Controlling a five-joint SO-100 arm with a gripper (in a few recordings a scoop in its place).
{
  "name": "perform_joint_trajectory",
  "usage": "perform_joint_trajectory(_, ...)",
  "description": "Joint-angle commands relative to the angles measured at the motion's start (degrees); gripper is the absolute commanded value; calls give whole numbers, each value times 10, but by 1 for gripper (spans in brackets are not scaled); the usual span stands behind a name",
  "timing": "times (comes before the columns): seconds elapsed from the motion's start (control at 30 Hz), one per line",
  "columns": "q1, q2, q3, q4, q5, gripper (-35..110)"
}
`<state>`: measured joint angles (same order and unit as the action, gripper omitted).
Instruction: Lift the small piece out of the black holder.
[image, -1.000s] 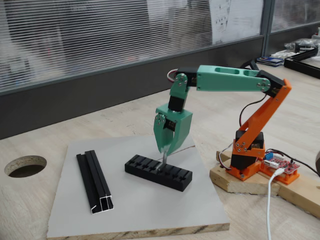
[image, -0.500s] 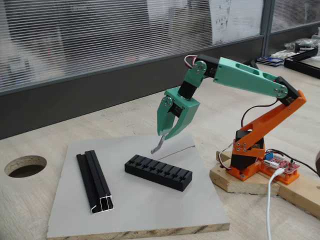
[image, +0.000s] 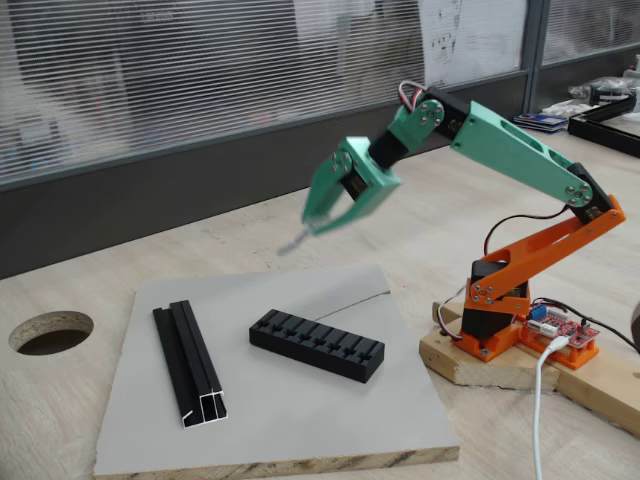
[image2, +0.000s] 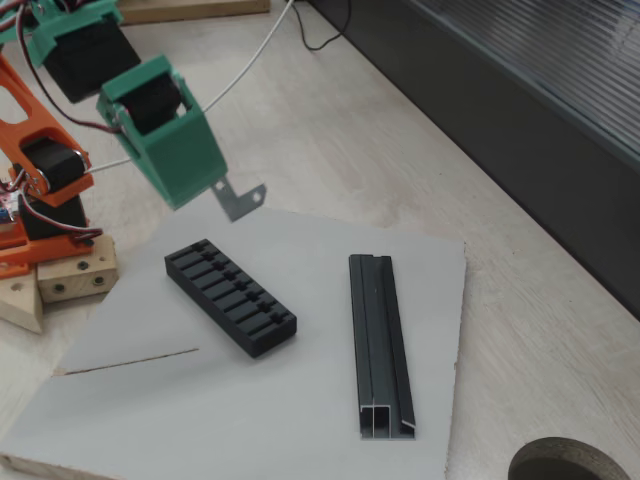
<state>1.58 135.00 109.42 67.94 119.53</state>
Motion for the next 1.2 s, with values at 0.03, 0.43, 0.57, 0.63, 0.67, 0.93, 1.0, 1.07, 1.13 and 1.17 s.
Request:
perform_joint_trajectory(0.03, 11, 41, -31, -66, 7, 1)
perform_joint_trajectory(0.43, 11, 44, -33, -90, 7, 1)
perform_joint_trajectory(0.57, 12, 42, -58, -91, 7, 1)
perform_joint_trajectory(0.63, 12, 42, -75, -91, 4, 1)
perform_joint_trajectory(0.67, 12, 41, -82, -91, 4, 1)
perform_joint_trajectory(0.93, 12, 45, -91, -91, 7, 1)
perform_joint_trajectory(1.0, 12, 46, -92, -91, 7, 1)
perform_joint_trajectory(1.07, 12, 46, -104, -91, 7, 1)
perform_joint_trajectory(1.13, 12, 46, -130, -91, 4, 1)
perform_joint_trajectory(1.17, 12, 45, -142, -91, 6, 1)
